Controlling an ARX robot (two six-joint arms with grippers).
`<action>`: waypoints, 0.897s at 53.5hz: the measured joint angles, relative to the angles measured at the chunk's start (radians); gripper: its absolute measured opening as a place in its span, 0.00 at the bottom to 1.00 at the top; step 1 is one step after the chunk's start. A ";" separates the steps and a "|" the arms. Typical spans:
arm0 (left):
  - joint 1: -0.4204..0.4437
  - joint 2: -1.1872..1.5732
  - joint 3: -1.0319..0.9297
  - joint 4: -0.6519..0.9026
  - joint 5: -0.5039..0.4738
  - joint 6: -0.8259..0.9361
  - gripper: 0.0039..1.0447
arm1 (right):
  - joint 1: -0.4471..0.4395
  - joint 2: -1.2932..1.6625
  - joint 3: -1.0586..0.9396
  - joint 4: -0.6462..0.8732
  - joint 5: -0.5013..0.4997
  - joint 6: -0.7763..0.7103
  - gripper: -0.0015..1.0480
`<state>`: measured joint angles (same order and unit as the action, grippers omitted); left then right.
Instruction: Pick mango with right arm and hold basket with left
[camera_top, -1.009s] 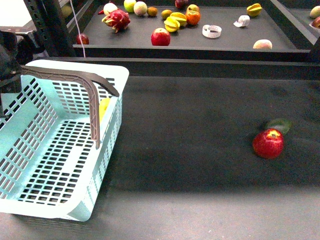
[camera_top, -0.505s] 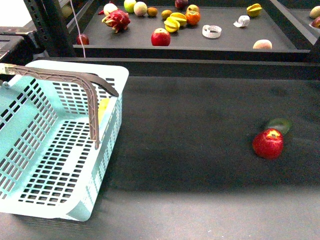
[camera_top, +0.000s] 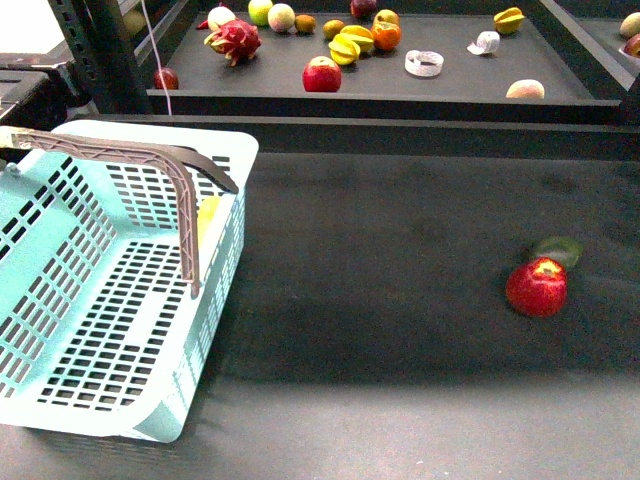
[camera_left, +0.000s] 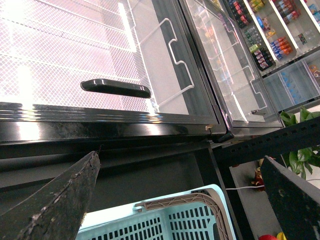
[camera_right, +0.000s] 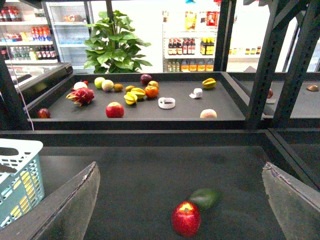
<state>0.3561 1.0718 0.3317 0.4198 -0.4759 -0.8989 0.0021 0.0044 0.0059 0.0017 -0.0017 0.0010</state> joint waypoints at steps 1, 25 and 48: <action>0.000 0.000 0.000 0.000 0.000 0.002 0.92 | 0.000 0.000 0.000 0.000 0.000 0.000 0.92; -0.104 -0.264 -0.259 0.303 0.720 0.861 0.16 | 0.000 0.000 0.000 0.000 0.000 0.000 0.92; -0.315 -0.584 -0.311 0.062 0.487 0.888 0.01 | 0.000 0.000 0.000 0.000 0.000 0.000 0.92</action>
<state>0.0414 0.4877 0.0212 0.4816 0.0109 -0.0113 0.0021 0.0040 0.0055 0.0017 -0.0017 0.0010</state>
